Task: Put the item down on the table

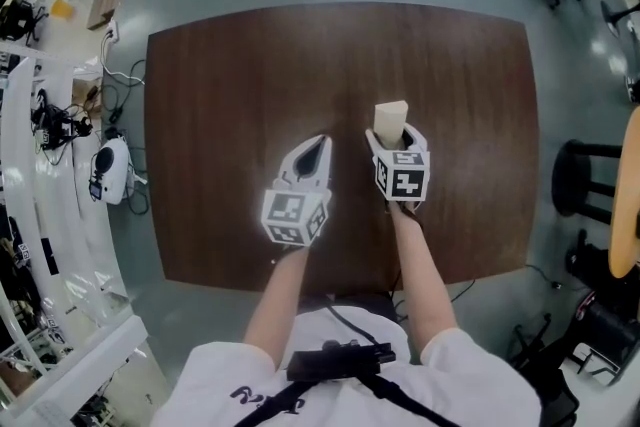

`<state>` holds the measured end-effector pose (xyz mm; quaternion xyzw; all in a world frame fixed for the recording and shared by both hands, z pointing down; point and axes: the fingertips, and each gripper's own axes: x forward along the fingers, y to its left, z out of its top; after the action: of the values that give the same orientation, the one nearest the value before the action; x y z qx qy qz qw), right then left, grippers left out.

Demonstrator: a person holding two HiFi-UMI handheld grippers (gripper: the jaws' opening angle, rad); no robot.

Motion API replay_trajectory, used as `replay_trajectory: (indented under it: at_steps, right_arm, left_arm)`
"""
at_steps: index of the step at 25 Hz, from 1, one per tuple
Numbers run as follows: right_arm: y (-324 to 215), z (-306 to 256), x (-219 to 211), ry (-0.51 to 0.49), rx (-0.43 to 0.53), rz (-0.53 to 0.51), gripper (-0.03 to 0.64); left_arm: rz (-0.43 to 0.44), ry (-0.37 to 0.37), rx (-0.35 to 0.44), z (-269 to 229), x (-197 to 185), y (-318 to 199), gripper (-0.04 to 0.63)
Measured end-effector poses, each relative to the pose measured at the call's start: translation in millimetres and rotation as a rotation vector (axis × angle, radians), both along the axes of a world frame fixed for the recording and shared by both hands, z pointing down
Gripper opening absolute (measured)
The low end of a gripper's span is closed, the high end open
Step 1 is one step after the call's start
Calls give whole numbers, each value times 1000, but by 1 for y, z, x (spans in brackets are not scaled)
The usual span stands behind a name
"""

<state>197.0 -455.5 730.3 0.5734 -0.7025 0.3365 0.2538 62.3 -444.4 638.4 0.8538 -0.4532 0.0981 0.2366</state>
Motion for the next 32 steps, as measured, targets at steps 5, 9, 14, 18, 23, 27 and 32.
replay_trajectory:
  at_steps: [5, 9, 14, 18, 23, 27, 32]
  right_arm:
    - [-9, 19, 0, -9, -18, 11, 311]
    - [-20, 30, -1, -11, -16, 30, 311]
    - [-30, 48, 4, 0, -17, 81, 311]
    - [-30, 55, 3, 1, -20, 104, 311]
    - [-30, 62, 4, 53, -5, 111, 311]
    - [-32, 64, 1, 74, 15, 109, 311]
    - [-34, 45, 8, 79, 81, 117, 313]
  left_arm:
    - [3, -7, -39, 22, 4, -1, 12]
    - [12, -6, -65, 34, 10, 0, 12]
    - [17, -6, -82, 47, 16, -2, 12]
    - [22, -9, -89, 54, 21, -3, 12]
    - [25, -8, -95, 60, 25, -6, 12]
    - [27, -11, -97, 62, 25, -4, 12]
    - [37, -16, -67, 46, 27, 2, 12]
